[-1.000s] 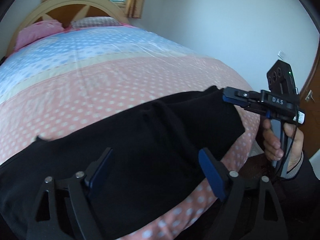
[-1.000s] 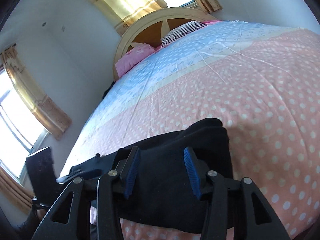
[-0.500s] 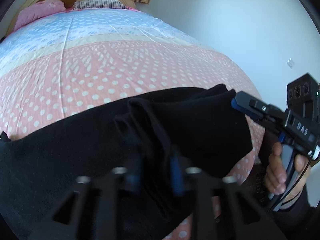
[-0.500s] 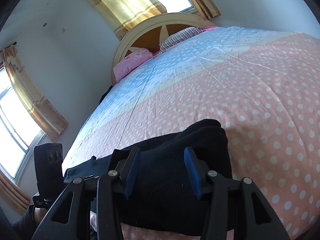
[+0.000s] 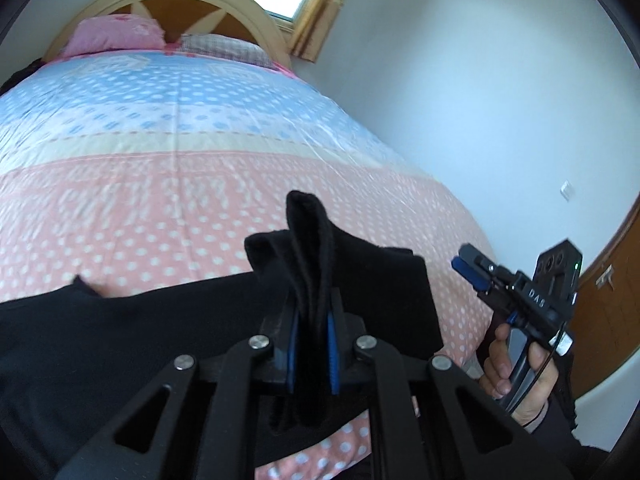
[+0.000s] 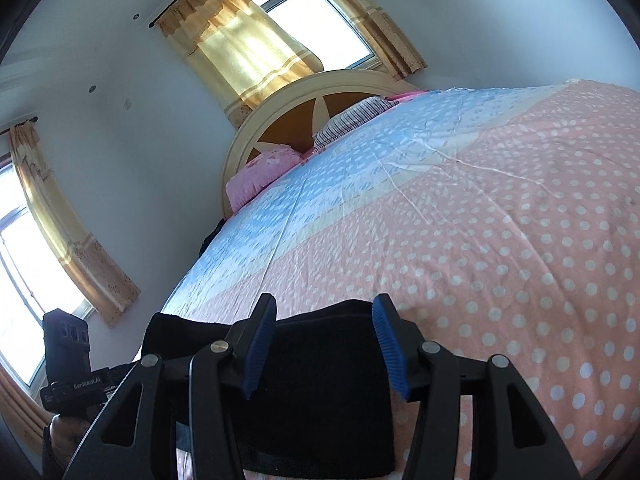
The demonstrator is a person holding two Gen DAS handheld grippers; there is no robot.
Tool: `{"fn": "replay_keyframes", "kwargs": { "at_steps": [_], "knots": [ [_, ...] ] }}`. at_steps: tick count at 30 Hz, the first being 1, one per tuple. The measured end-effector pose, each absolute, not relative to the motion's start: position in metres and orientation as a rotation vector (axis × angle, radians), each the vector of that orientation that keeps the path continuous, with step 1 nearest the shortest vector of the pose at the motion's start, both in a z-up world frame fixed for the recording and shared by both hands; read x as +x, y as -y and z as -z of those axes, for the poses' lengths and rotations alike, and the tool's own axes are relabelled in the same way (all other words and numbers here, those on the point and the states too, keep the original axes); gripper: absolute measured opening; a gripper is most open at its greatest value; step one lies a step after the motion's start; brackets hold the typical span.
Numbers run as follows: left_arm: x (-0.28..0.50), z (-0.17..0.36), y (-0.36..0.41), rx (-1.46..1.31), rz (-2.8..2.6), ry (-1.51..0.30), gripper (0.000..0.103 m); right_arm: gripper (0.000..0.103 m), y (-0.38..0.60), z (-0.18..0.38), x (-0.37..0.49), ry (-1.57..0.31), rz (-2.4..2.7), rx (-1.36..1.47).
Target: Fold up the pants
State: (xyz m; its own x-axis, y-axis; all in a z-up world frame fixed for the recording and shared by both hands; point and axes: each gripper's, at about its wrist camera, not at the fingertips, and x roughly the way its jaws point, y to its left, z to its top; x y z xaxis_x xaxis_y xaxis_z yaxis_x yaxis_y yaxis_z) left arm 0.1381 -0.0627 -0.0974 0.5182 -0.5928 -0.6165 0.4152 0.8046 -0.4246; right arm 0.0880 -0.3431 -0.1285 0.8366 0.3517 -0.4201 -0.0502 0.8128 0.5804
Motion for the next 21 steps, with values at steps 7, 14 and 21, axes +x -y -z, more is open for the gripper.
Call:
{"fn": "replay_keyframes", "kwargs": {
  "at_steps": [7,14,21],
  "knots": [
    [0.145,0.123,0.028,-0.315,0.528,-0.897,0.012,0.052,0.343,0.137,0.090,-0.573,-0.225,0.600],
    [0.144,0.148,0.009,-0.364,0.491,-0.941,0.012,0.052,0.316,0.133,0.090,-0.586,-0.376,0.534],
    [0.139,0.149,0.006,-0.322,0.480,-0.932,0.012,0.052,0.274,0.173,0.112,-0.857,-0.429,0.402]
  ]
}}
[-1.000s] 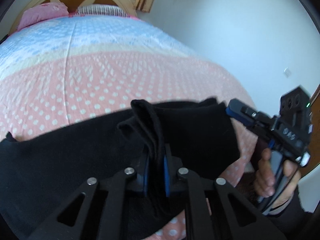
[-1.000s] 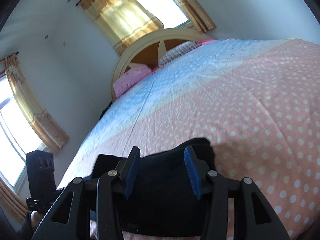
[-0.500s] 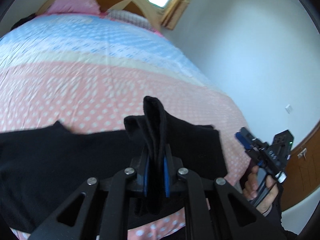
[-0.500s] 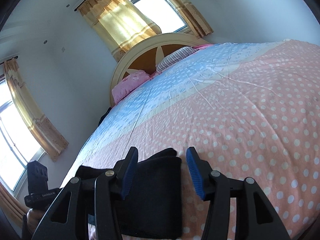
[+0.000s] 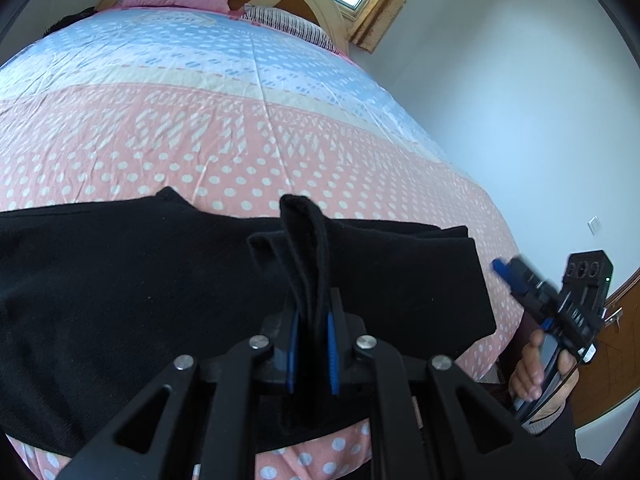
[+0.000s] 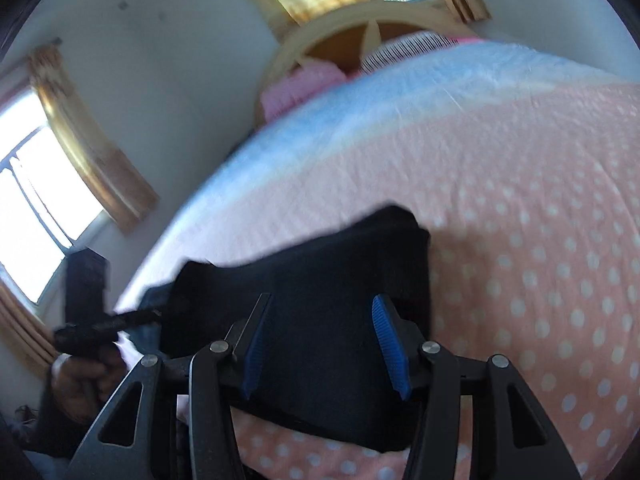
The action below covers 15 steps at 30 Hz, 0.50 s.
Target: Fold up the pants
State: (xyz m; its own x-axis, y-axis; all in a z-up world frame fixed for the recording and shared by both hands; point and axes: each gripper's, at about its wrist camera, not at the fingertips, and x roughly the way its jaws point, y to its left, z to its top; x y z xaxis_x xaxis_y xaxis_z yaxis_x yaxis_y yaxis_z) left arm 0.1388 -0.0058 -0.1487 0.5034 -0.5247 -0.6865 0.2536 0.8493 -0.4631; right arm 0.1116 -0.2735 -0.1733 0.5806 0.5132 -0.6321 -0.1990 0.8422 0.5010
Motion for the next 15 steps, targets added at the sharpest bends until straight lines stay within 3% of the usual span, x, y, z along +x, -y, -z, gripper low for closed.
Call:
{"fn": "replay_keyframes", "kwargs": {
  "at_steps": [5,9,14,15],
  "knots": [
    [0.142,0.164,0.011,-0.234,0.439,-0.946,0.014,0.052,0.278,0.172,0.109,-0.837,-0.445,0.431],
    [0.137,0.168,0.015,-0.167,0.406,-0.930,0.022,0.052,0.281,0.155,0.106,-0.769,-0.436,0.437],
    [0.132,0.153,0.016,-0.079,0.340,-0.836,0.038,0.052,0.268,0.138,0.124,-0.732,-0.428,0.382],
    [0.132,0.148,0.016,-0.063,0.329,-0.802,0.048,0.052,0.267,0.143,0.133,-0.751,-0.395,0.384]
  ]
}}
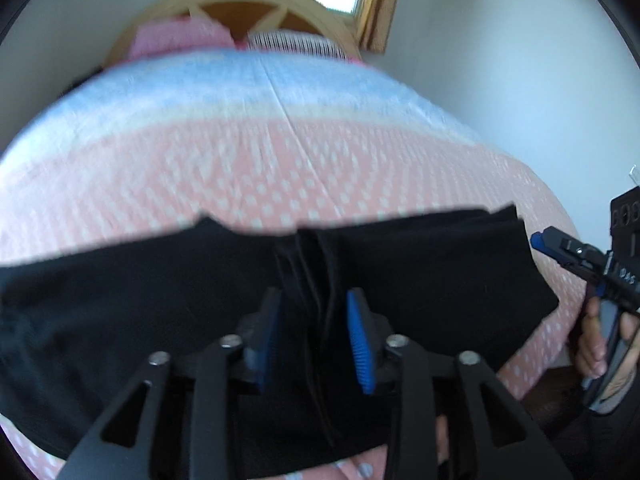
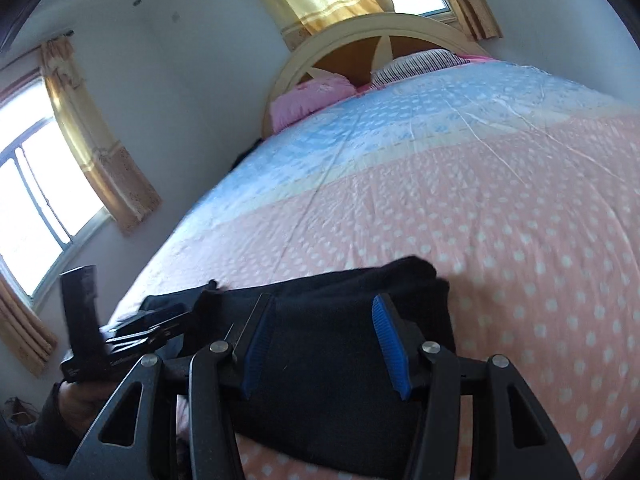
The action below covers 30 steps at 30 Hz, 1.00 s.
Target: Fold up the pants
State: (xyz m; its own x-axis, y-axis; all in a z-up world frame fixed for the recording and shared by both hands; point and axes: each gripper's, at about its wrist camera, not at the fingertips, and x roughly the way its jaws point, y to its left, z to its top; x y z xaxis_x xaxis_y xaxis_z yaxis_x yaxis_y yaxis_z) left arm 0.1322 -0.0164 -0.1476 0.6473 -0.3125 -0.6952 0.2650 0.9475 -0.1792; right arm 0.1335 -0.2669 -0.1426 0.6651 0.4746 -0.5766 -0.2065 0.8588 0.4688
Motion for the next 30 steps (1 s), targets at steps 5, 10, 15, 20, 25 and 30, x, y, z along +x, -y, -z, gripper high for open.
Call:
{"fn": "replay_keyframes", "kwargs": {
  "at_steps": [5,10,15,20,25,30],
  "knots": [
    [0.151,0.158,0.023,0.079,0.234,-0.812,0.068,0.052,0.274,0.166,0.164,-0.848,-0.383,0.457],
    [0.154,0.171,0.010,0.029,0.248,-0.848,0.069,0.052,0.264,0.135,0.132,-0.785,-0.406,0.335],
    [0.143,0.159,-0.016,-0.079,0.239,-0.802,0.073,0.052,0.181,0.115,0.085,-0.725,-0.635,0.073],
    [0.141,0.150,-0.028,-0.163,0.216,-0.778,0.077,0.045,0.089,0.141,0.053,-0.749,-0.774,-0.235],
    [0.146,0.155,-0.021,-0.126,0.229,-0.798,0.078,0.022,0.075,0.160,0.062,-0.772,-0.723,-0.265],
    [0.150,0.160,-0.029,-0.164,0.217,-0.807,0.078,0.002,0.079,0.161,0.069,-0.804,-0.723,-0.235]
  ]
}}
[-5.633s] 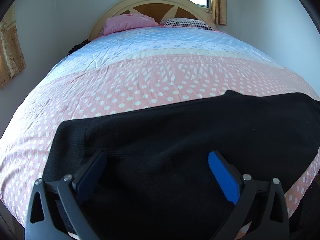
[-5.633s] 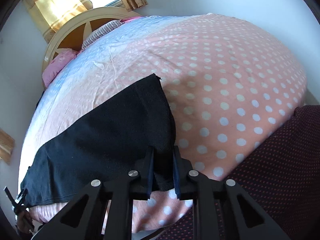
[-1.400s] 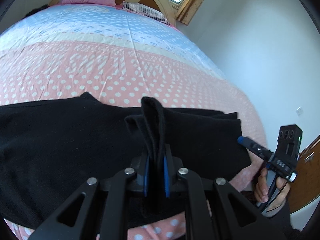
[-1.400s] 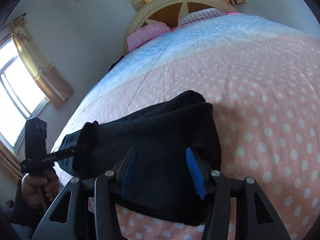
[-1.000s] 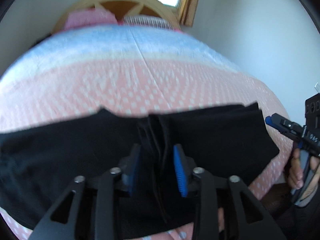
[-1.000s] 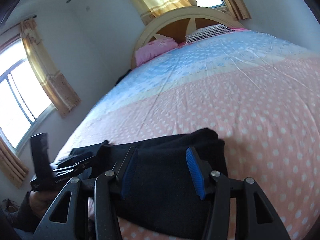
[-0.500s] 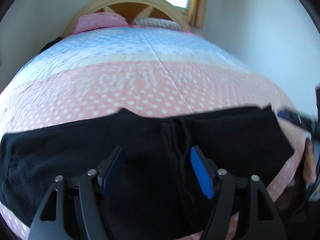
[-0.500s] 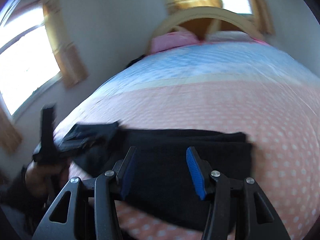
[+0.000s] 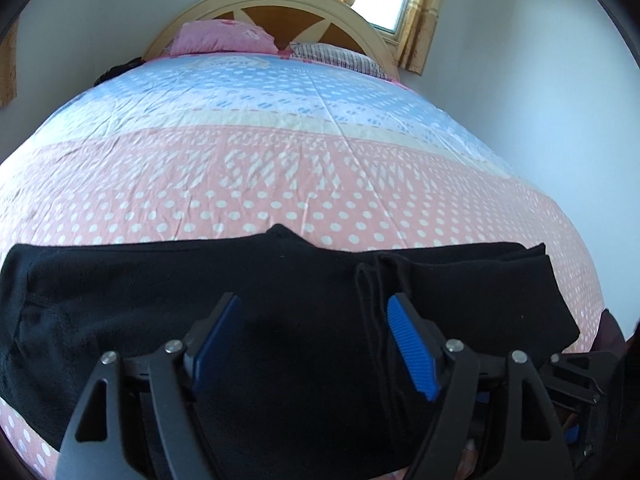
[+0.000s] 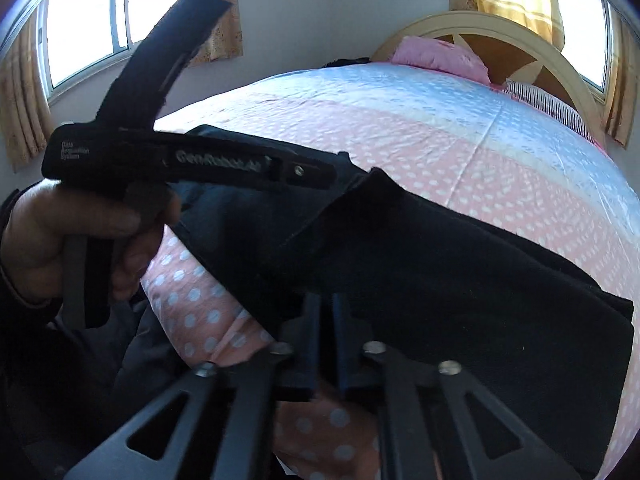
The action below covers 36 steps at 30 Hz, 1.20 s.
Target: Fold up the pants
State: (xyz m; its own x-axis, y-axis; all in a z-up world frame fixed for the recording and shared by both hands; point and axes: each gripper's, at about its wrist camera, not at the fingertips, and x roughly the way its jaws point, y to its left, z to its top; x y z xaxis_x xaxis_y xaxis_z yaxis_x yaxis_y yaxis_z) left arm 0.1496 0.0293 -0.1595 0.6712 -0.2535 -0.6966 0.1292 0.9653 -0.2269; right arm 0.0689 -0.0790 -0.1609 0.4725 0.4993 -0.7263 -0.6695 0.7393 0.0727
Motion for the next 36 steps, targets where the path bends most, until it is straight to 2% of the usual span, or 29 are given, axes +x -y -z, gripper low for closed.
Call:
{"fn": "replay_keyframes", "kwargs": {
  "at_steps": [8,10,12,17,18,19,21,25,29,36],
  "knots": [
    [0.145,0.152,-0.040,-0.205,0.205,-0.787,0.078,0.002,0.080,0.154,0.052,-0.787,-0.738,-0.276],
    [0.145,0.150,-0.036,-0.182,0.202,-0.776,0.084,0.002,0.079,0.165,0.054,-0.811,-0.731,-0.288],
    [0.146,0.153,-0.029,-0.155,0.198,-0.778,0.085,0.003,0.078,0.171,0.053,-0.816,-0.741,-0.305],
    [0.149,0.167,-0.006,-0.049,0.225,-0.831,0.085,0.004,0.102,0.154,0.055,-0.794,-0.765,-0.178],
    [0.149,0.169,-0.003,-0.022,0.221,-0.840,0.085,0.008,0.109,0.153,0.056,-0.792,-0.758,-0.152],
    [0.149,0.172,-0.002,-0.001,0.215,-0.847,0.085,0.023,0.115,0.154,0.059,-0.802,-0.737,-0.133],
    [0.148,0.174,-0.005,0.003,0.207,-0.839,0.088,0.046,0.123,0.162,0.064,-0.830,-0.686,-0.117],
    [0.148,0.175,-0.007,-0.002,0.203,-0.836,0.091,0.046,0.129,0.163,0.062,-0.821,-0.694,-0.097],
    [0.142,0.167,-0.013,-0.004,0.188,-0.827,0.091,0.046,0.139,0.149,0.048,-0.724,-0.729,-0.062],
    [0.129,0.138,-0.060,0.063,0.041,-0.741,0.093,0.046,0.149,0.145,0.058,-0.685,-0.694,0.008]
  ]
}}
